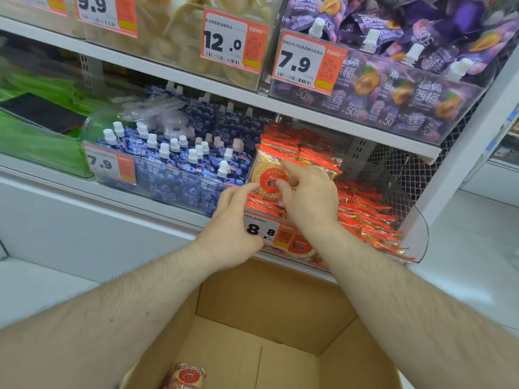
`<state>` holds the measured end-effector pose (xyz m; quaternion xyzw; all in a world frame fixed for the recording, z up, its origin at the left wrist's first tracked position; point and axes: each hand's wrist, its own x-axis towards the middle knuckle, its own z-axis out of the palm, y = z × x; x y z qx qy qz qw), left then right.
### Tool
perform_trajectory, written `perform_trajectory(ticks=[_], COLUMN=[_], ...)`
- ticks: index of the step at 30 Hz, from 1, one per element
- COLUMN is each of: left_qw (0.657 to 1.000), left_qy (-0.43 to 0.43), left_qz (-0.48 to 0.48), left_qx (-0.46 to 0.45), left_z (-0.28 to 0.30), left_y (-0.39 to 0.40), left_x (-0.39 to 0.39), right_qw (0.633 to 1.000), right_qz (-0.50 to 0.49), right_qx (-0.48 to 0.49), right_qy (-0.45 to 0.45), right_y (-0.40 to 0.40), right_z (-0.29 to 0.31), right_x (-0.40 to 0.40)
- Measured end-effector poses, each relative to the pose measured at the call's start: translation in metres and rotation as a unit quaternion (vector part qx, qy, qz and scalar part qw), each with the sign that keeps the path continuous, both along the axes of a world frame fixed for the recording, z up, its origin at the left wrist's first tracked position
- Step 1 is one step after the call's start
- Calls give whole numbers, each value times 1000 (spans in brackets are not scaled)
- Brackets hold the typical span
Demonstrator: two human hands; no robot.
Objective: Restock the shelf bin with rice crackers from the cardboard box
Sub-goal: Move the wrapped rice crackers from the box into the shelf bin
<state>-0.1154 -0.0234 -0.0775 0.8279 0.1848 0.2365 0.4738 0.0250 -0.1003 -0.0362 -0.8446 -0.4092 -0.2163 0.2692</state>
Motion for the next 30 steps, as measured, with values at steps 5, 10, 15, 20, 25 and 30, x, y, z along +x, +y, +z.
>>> perform_trajectory(ticks=[5, 10, 15, 20, 25, 30], left_qw=[1000, 999, 999, 1000, 997, 952], left_qy=[-10, -10, -14, -20, 50, 255], left_qz=[-6, -8, -13, 10, 4, -129], left_qx=[-25, -36, -41, -19, 55, 114], left_z=[0, -1, 0, 3, -6, -33], left_y=[2, 2, 3, 10, 11, 6], left_x=[0, -1, 0, -2, -14, -35], right_qw=[999, 998, 997, 997, 984, 976], right_qz=[-12, -13, 1, 21, 100, 132], right_qx=[-9, -29, -47, -41, 136, 142], right_qy=[29, 61, 64, 59, -48, 99], right_y=[25, 30, 26, 11, -14, -27], right_z=[-4, -11, -12, -13, -40, -141], right_x=[6, 10, 9, 8, -16, -52])
